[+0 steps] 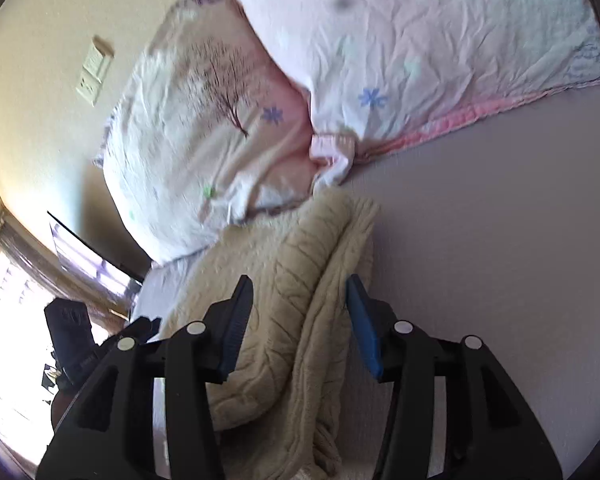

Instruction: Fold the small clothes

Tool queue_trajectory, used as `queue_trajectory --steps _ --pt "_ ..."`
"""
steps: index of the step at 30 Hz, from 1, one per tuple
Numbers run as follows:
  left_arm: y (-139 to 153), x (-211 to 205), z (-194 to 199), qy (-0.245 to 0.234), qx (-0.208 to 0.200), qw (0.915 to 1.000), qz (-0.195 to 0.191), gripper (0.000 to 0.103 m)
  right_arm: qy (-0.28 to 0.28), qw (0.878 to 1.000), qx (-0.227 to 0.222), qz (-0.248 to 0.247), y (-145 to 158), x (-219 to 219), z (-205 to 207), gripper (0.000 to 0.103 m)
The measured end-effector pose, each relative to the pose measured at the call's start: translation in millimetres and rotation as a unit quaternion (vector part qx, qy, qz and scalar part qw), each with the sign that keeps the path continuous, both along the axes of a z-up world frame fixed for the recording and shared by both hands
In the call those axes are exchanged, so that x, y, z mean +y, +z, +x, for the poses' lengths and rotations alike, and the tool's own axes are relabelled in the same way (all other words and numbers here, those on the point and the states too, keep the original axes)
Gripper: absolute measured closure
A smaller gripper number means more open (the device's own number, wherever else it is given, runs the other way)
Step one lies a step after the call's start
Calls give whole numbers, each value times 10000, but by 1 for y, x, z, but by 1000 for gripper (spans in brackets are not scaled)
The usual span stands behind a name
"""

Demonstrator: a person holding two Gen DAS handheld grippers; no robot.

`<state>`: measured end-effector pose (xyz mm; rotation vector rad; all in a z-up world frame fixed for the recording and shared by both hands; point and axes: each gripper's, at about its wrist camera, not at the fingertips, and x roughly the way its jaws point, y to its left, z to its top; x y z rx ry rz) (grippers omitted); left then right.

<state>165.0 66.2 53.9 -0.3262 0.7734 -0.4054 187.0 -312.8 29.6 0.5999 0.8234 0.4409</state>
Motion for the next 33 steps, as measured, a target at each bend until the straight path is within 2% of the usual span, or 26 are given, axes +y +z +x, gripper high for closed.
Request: queue_trajectory --steps 3,4,5,6,8,10,12,15,17,19,22,24,26,28,31,33 --pt "12 -1 -22 88 -334 9990 278 19 257 9992 123 -286 1 9 1 56" --pt "13 -4 -27 99 -346 9987 365 18 399 9980 218 -449 -2 19 5 82" --pt "13 -8 -32 120 -352 9981 482 14 430 9950 258 -863 -6 28 6 87" --pt "15 -15 -36 169 -348 9973 631 7 255 9915 265 -1244 -7 32 4 89" --pt "17 -20 -51 409 -410 9931 1021 1 -233 9901 458 -1305 -13 20 9 91" --pt "17 -27 -68 403 -602 9890 1293 1 -650 9864 615 -1382 -16 6 12 93" --pt "14 -36 -81 319 -641 9855 1537 1 -689 9821 564 -1660 -13 8 7 92" --pt "3 -47 -87 161 -485 9851 1643 1 -776 9856 141 -1495 9 6 -26 74" --pt "-8 -52 -89 164 -272 9845 1724 1 -720 9876 -338 -1356 28 3 -57 33" --pt "-16 -55 -91 154 -128 9843 1755 1 -610 9859 -642 -1417 37 3 -89 29" --pt "-26 -60 -92 215 67 9831 1818 1 -429 9849 -531 -1589 32 2 -125 25" --pt "-31 -64 -91 192 184 9832 1804 1 -316 9821 -231 -1842 17 12 -131 25" --pt "-37 -67 -89 251 305 9818 1858 1 -191 9736 34 -2273 1 27 -132 25" --pt "-41 -70 -86 287 442 9797 1933 1 -70 9657 117 -2592 -9 45 -133 25" --pt "-44 -74 -86 462 469 9754 2105 1 84 9561 150 -2924 -21 68 -132 16" --pt "-44 -75 -86 534 506 9746 2116 1 92 9470 234 -3201 -29 79 -130 15"
